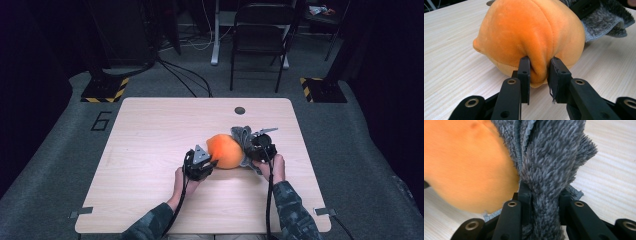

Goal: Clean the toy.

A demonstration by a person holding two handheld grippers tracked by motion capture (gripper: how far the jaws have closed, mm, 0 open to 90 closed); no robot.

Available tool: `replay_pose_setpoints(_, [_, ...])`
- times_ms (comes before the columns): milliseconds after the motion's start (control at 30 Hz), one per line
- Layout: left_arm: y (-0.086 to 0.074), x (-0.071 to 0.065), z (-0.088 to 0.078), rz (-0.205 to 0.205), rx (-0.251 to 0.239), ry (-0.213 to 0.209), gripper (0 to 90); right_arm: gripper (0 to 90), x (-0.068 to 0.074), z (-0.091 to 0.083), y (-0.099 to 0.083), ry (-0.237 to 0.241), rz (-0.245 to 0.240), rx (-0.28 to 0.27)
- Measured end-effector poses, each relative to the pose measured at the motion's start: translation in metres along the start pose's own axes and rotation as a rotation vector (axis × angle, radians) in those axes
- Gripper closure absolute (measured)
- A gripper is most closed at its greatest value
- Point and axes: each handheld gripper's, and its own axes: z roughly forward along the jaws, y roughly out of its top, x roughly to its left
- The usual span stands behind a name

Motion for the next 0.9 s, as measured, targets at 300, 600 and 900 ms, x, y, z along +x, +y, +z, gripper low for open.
replay_pose_setpoints(300, [-0.001, 0.001, 0.000, -0.004, -0.004, 0.001, 72.5, 72.6, -0.010, 0.015, -0.009, -0.021, 0.025, 0.083])
replay_pose_setpoints(600, [-0.003, 0.006, 0.000, -0.019, -0.009, 0.007, 72.3, 73.0, -0.020, 0.002, -0.004, -0.039, 0.050, 0.052])
replay_pose_setpoints(900, [-0.001, 0.005, -0.004, -0.014, 0.006, 0.040, 58.8, 73.0, 0.017, -0.018, 0.013, 0.070, -0.050, -0.014])
